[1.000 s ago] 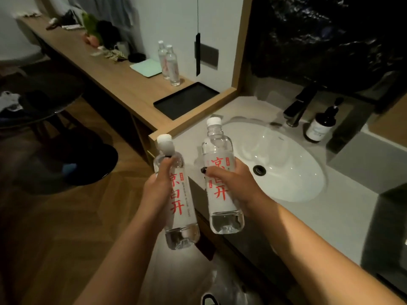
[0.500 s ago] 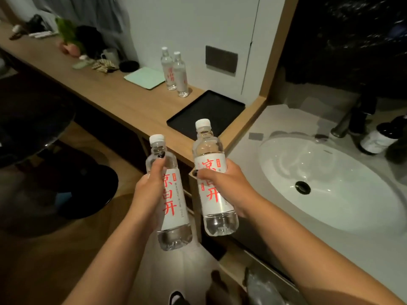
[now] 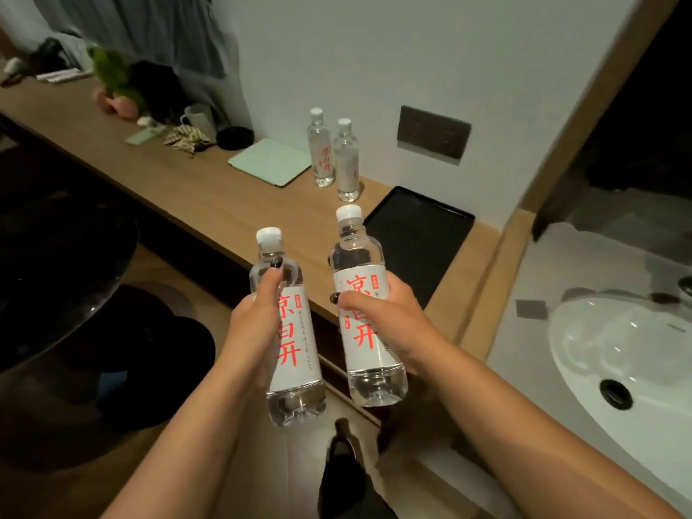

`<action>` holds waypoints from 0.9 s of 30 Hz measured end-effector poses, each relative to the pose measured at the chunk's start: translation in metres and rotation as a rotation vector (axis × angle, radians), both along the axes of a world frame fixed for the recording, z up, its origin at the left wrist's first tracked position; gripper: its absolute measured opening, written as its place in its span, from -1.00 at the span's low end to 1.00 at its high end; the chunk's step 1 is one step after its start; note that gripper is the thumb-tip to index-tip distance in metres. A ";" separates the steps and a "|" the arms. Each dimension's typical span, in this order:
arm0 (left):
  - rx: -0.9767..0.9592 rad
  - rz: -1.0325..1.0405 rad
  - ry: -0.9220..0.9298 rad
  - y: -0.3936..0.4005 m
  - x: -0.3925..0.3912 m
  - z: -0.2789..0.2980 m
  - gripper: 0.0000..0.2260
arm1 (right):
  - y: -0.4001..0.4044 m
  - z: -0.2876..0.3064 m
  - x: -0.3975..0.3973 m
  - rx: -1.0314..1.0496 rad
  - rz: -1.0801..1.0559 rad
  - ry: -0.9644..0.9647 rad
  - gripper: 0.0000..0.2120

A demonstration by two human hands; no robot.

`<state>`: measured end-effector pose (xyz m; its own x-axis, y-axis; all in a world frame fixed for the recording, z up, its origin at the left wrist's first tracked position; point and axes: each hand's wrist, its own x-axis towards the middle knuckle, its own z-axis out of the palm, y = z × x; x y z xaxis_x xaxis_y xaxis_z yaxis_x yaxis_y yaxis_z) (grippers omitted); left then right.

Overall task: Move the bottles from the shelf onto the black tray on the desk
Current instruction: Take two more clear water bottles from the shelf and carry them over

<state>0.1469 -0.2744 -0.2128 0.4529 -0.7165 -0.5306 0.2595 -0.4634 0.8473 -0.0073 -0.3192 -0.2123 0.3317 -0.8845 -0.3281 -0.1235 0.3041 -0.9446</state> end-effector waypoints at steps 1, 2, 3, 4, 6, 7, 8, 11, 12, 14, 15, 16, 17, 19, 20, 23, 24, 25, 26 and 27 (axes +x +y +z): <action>0.004 0.000 -0.002 -0.016 0.010 -0.001 -0.54 | -0.016 -0.002 0.011 0.000 0.002 0.005 -0.66; 0.010 0.002 -0.013 -0.031 0.021 -0.001 -0.55 | -0.033 -0.004 0.021 0.003 0.001 0.009 -0.66; 0.015 0.006 -0.023 -0.047 0.030 0.000 -0.55 | -0.049 -0.004 0.031 0.010 -0.010 0.010 -0.68; 0.016 0.002 -0.024 -0.063 0.040 0.001 -0.55 | -0.065 -0.004 0.040 0.017 -0.024 0.010 -0.69; 0.012 -0.006 0.001 -0.093 0.057 0.004 -0.57 | -0.094 -0.004 0.059 0.026 -0.023 0.019 -0.72; 0.007 -0.008 0.008 -0.106 0.064 0.005 -0.58 | -0.107 -0.004 0.067 0.029 -0.016 0.033 -0.73; 0.000 -0.016 0.010 -0.119 0.072 0.005 -0.59 | -0.120 -0.004 0.074 0.025 -0.017 0.051 -0.74; -0.012 -0.055 0.021 -0.156 0.094 0.004 -0.58 | -0.152 -0.005 0.094 0.008 -0.046 0.114 -0.74; -0.013 -0.077 0.020 -0.168 0.101 0.002 -0.57 | -0.161 -0.006 0.100 0.013 -0.063 0.127 -0.74; -0.013 -0.130 0.009 -0.193 0.116 -0.004 -0.56 | -0.179 -0.009 0.111 0.028 -0.103 0.142 -0.77; -0.018 -0.162 0.008 -0.208 0.125 -0.007 -0.56 | -0.188 -0.010 0.118 0.039 -0.126 0.149 -0.78; -0.030 -0.194 0.010 -0.223 0.134 -0.011 -0.56 | -0.198 -0.013 0.124 0.050 -0.152 0.157 -0.79; -0.044 -0.231 0.000 -0.239 0.142 -0.013 -0.58 | -0.208 -0.016 0.131 0.058 -0.184 0.165 -0.78; -0.068 -0.316 -0.059 -0.272 0.158 -0.019 -0.63 | -0.229 -0.022 0.145 0.066 -0.255 0.178 -0.76; -0.078 -0.356 -0.092 -0.289 0.165 -0.021 -0.67 | -0.239 -0.025 0.152 0.067 -0.286 0.185 -0.75; -0.110 -0.498 -0.145 -0.337 0.188 -0.027 -0.82 | -0.270 -0.032 0.175 0.035 -0.400 0.260 -0.77; -0.119 -0.544 -0.166 -0.353 0.195 -0.029 -0.85 | -0.280 -0.035 0.182 0.017 -0.452 0.286 -0.78; -0.131 -0.595 -0.192 -0.368 0.202 -0.032 -0.87 | -0.290 -0.039 0.188 0.003 -0.508 0.303 -0.76; -0.148 -0.637 -0.217 -0.381 0.207 -0.034 -0.88 | -0.298 -0.044 0.194 -0.004 -0.562 0.307 -0.71; -0.161 -0.685 -0.241 -0.395 0.212 -0.037 -0.88 | -0.307 -0.049 0.199 -0.003 -0.611 0.309 -0.64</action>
